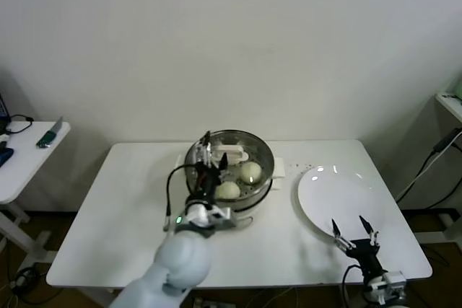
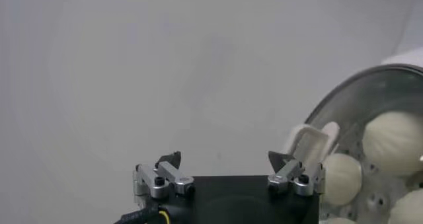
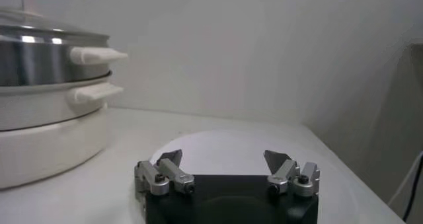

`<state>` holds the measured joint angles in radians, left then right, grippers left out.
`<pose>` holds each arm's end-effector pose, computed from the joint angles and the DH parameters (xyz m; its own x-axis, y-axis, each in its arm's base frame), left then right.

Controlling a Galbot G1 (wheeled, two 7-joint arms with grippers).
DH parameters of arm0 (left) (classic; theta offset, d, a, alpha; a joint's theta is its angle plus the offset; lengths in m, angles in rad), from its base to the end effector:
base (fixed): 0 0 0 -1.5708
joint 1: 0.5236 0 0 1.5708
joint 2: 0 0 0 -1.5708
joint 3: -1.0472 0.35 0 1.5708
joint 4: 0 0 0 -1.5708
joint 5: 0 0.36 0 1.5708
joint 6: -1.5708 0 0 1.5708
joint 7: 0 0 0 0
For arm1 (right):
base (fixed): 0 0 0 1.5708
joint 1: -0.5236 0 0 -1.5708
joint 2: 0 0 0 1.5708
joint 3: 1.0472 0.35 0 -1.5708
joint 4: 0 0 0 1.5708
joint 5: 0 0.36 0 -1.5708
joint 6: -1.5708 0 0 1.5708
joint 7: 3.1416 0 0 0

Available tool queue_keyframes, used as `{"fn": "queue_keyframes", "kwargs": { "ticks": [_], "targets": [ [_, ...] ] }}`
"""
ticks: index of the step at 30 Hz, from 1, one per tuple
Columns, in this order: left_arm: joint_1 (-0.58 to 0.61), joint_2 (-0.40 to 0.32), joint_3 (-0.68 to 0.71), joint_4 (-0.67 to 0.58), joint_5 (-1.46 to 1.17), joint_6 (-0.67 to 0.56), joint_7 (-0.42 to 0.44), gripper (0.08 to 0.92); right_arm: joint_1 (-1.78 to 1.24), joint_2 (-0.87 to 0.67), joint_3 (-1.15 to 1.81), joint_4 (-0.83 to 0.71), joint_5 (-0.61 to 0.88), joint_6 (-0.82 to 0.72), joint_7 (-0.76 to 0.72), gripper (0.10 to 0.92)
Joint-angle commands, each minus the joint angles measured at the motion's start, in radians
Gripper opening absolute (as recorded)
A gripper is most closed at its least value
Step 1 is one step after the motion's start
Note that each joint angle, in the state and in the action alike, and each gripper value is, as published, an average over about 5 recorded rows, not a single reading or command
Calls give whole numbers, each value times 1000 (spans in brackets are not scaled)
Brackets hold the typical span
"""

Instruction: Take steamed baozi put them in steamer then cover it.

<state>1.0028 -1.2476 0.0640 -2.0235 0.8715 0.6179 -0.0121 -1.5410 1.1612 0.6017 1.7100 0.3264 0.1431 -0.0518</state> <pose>0.2798 -0.1090 -0.2274 -0.9919 0.1222 -0.0342 0.0270 0.4669 0.8839 0.1878 -0.1450 -0.4011 -0.9794 -0.0489 0.1958 -0.0656 0.9946 -0.0799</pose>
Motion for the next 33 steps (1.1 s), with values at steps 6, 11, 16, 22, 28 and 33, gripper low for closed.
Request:
{"fn": "queue_keyframes", "kwargs": {
  "ticks": [6, 11, 16, 22, 28, 33],
  "targets": [
    [330, 124, -597, -176, -1071, -296, -194, 823, 22, 10, -12, 16, 16, 53, 62, 823],
    [470, 92, -716, -108, -1167, -467, -128, 823, 30, 23, -19, 8, 16, 69, 67, 823],
    [554, 41, -745, -43, -1216, -570, -101, 823, 33, 28, -18, -7, 13, 84, 66, 823],
    [604, -1, -718, 46, -1244, -656, -76, 823, 35, 26, -16, -28, 14, 103, 65, 823],
    [587, -45, -680, 143, -1242, -706, -69, 823, 39, 26, -13, -45, 15, 116, 64, 823],
    [565, -74, -654, 196, -1206, -723, -66, 823, 38, 22, -15, -47, 28, 117, 60, 823]
  ]
}}
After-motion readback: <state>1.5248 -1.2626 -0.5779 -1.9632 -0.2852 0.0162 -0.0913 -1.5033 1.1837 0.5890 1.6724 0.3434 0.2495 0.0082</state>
